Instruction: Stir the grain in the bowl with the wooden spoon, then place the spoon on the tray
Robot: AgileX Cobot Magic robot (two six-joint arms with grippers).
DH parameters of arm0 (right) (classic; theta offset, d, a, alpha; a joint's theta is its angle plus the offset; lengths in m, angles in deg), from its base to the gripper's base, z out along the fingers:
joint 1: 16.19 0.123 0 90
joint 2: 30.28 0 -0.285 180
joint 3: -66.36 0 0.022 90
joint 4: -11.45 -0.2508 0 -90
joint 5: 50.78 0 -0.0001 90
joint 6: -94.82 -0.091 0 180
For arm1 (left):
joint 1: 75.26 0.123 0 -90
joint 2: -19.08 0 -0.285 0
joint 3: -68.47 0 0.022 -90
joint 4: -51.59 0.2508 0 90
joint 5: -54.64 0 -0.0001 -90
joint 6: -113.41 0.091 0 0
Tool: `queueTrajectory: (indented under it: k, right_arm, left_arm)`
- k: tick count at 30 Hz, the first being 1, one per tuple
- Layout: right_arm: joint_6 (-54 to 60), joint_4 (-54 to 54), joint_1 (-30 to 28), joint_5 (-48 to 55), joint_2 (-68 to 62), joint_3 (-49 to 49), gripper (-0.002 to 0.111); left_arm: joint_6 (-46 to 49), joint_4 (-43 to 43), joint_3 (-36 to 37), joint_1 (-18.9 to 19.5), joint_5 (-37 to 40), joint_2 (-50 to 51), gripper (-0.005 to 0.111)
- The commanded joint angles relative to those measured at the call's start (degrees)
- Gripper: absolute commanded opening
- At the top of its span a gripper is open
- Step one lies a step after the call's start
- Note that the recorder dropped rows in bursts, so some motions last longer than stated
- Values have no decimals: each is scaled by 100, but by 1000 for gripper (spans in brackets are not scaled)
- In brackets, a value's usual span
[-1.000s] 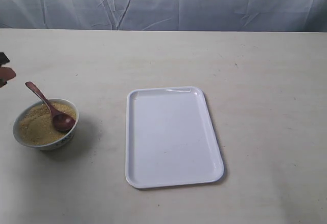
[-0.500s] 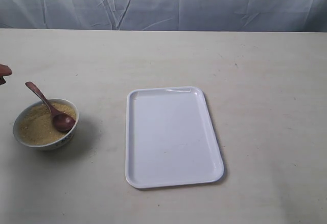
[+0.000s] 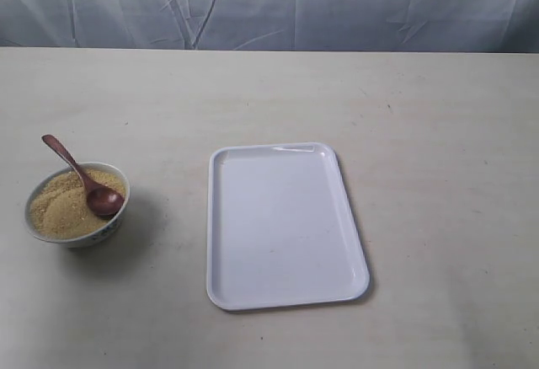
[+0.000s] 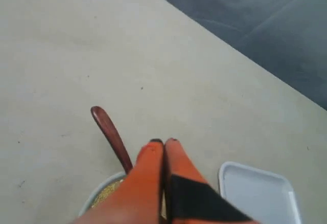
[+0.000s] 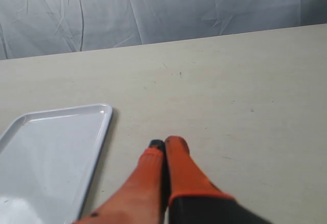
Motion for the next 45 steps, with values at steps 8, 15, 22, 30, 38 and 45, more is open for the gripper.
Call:
queueTrajectory:
  k: [8, 15, 22, 30, 38, 45]
  right_arm:
    - [8, 12, -31, -50, 38, 13, 0]
    - [8, 12, -31, -50, 38, 13, 0]
    - [8, 12, -31, -61, 38, 13, 0]
    - [8, 12, -31, -61, 38, 13, 0]
    - [8, 12, -31, -48, 38, 13, 0]
    - [8, 12, -31, -48, 38, 13, 0]
  left_arm:
    - [5047, -3862, 417, -486, 234, -1170, 0]
    - [9314, -8503, 981, -834, 1423, -1394, 0]
    - [8028, -9124, 1045, -1049, 3373, -1216, 0]
    - [7463, -9076, 1045, -1214, 2976, -564, 0]
    - [6777, -9438, 1935, -1473, 292, -107, 0]
    - [5626, -8166, 1618, -1334, 103, 946, 0]
